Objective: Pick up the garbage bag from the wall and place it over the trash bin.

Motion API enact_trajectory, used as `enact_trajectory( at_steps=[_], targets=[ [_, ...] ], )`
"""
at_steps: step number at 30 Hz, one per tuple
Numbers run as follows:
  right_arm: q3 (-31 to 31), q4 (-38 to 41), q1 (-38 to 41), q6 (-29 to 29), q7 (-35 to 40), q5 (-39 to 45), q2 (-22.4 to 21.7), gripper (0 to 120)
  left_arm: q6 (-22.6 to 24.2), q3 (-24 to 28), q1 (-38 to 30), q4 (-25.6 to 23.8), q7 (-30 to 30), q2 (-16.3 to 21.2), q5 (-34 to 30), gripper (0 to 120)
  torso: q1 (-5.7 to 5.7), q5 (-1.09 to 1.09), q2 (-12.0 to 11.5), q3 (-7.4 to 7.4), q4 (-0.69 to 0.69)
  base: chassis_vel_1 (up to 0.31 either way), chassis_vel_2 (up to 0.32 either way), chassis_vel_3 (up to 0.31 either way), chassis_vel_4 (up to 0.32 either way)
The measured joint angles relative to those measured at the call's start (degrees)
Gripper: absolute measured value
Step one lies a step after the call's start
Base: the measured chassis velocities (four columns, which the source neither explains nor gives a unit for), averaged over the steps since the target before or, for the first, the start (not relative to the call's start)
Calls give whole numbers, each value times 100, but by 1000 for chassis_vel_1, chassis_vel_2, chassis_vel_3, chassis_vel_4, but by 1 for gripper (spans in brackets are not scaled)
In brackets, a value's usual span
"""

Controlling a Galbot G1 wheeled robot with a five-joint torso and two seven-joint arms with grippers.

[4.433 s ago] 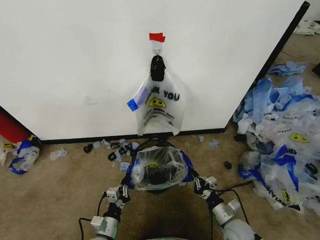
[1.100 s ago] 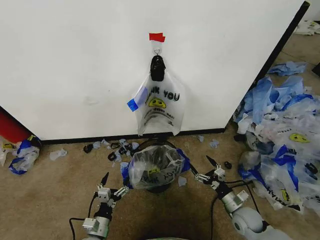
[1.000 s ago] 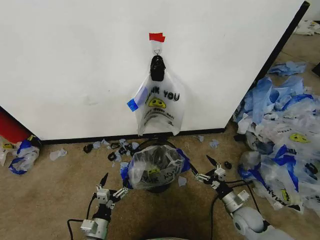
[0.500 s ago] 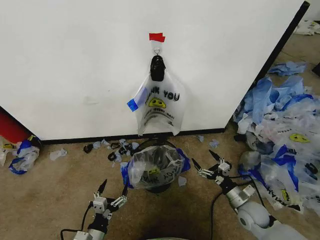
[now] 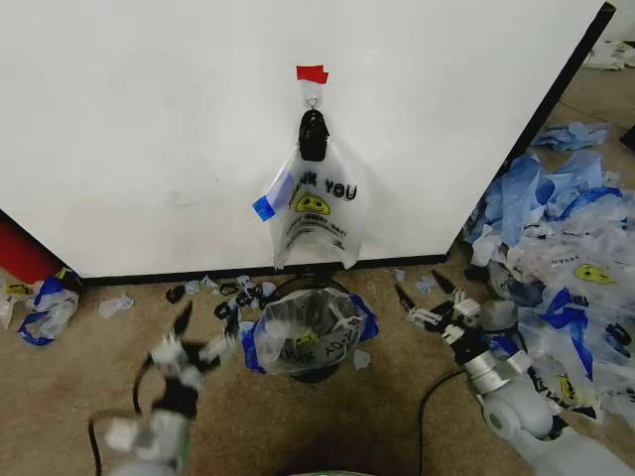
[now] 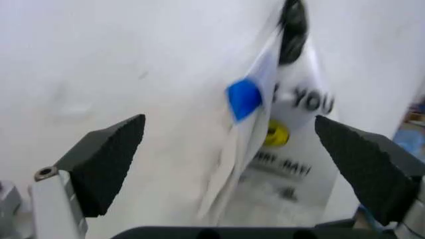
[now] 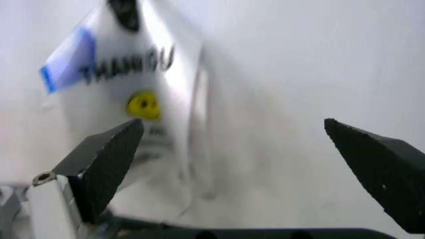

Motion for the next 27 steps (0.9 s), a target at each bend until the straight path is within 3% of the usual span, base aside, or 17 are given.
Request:
enact_trajectory(
  at_steps=[4,5,7,11,14,17,20,21,25,27],
  targets=[
    [59,16,37,-24,57,-104,145,100,125,131,-373,-4,92,673,-581,100,0,7,0,0,8,0,0,0,0],
    [48,-26,45,-23,60,-123,165,100,176,186,-456,-12,94,892,-778,100,-1,-4,0,0,12,0,0,0,0],
    [90,-44,-13,-13,54,-158,187,100,214,255,-548,2,148,1031,-915,100,0,0,-1,0,14,0,0,0,0],
    [403,-46,-383,49,65,-315,313,100,378,508,-894,117,906,1499,-1692,100,0,-2,0,0,3,0,0,0,0],
    [488,-14,-517,64,112,-396,378,100,536,638,-1054,141,1233,1723,-1999,100,0,5,0,0,5,0,0,0,0],
    [551,7,-697,82,199,-556,481,100,744,1247,-1703,311,1557,2012,-2413,100,0,-1,0,0,9,0,0,0,0],
    [589,-52,-862,157,233,-740,595,100,919,2026,-2731,675,1882,1978,-2773,100,0,6,0,0,9,0,0,0,0],
    [589,-52,-862,157,233,-740,595,100,919,2026,-2731,675,1882,1978,-2773,100,0,6,0,0,9,0,0,0,0],
    [705,-86,-1118,274,234,-906,794,100,892,3792,-4524,1401,2051,1411,-2910,100,0,-7,-1,0,4,0,0,0,0],
    [730,-86,-1164,295,234,-930,825,100,875,4009,-4797,1526,2060,1304,-2911,100,0,-6,-1,0,3,0,0,0,0]
  ],
)
